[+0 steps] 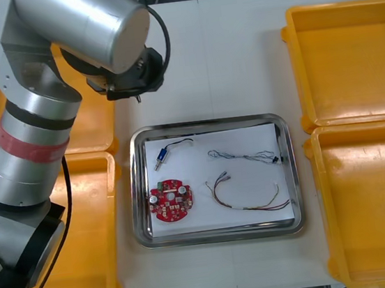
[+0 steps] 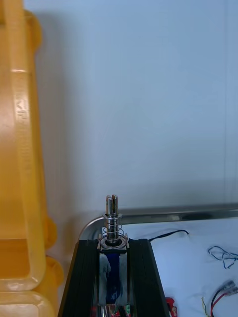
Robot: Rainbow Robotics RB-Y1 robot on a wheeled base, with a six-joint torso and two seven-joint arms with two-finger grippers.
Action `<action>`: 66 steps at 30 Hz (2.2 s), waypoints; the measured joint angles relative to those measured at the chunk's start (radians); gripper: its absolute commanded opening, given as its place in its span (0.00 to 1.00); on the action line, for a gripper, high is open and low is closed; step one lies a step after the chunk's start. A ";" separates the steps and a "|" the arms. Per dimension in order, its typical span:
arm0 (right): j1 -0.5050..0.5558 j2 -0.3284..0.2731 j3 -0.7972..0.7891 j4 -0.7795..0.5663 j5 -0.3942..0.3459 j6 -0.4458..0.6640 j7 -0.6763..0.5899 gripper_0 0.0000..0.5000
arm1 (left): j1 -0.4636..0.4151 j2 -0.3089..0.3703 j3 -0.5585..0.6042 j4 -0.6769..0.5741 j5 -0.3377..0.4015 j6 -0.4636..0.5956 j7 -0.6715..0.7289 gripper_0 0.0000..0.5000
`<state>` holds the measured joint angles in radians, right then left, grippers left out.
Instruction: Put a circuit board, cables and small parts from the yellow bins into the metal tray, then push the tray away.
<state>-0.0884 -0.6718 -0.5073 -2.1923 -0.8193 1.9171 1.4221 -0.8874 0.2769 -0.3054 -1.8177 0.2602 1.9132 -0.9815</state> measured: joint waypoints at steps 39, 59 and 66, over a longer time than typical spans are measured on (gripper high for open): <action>0.005 0.000 0.002 -0.035 0.014 0.000 -0.002 1.00 | 0.185 -0.009 -0.386 0.074 -0.087 -0.223 0.324 0.00; 0.005 0.000 0.002 -0.036 0.013 0.000 -0.003 1.00 | 0.185 -0.009 -0.422 0.100 -0.087 -0.261 0.324 0.36; 0.005 0.000 0.002 -0.036 0.013 0.000 -0.003 1.00 | 0.185 -0.009 -0.422 0.100 -0.083 -0.263 0.324 1.00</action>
<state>-0.0832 -0.6715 -0.5055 -2.2283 -0.8067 1.9171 1.4193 -0.7025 0.2678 -0.7279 -1.7175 0.1776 1.6505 -0.6577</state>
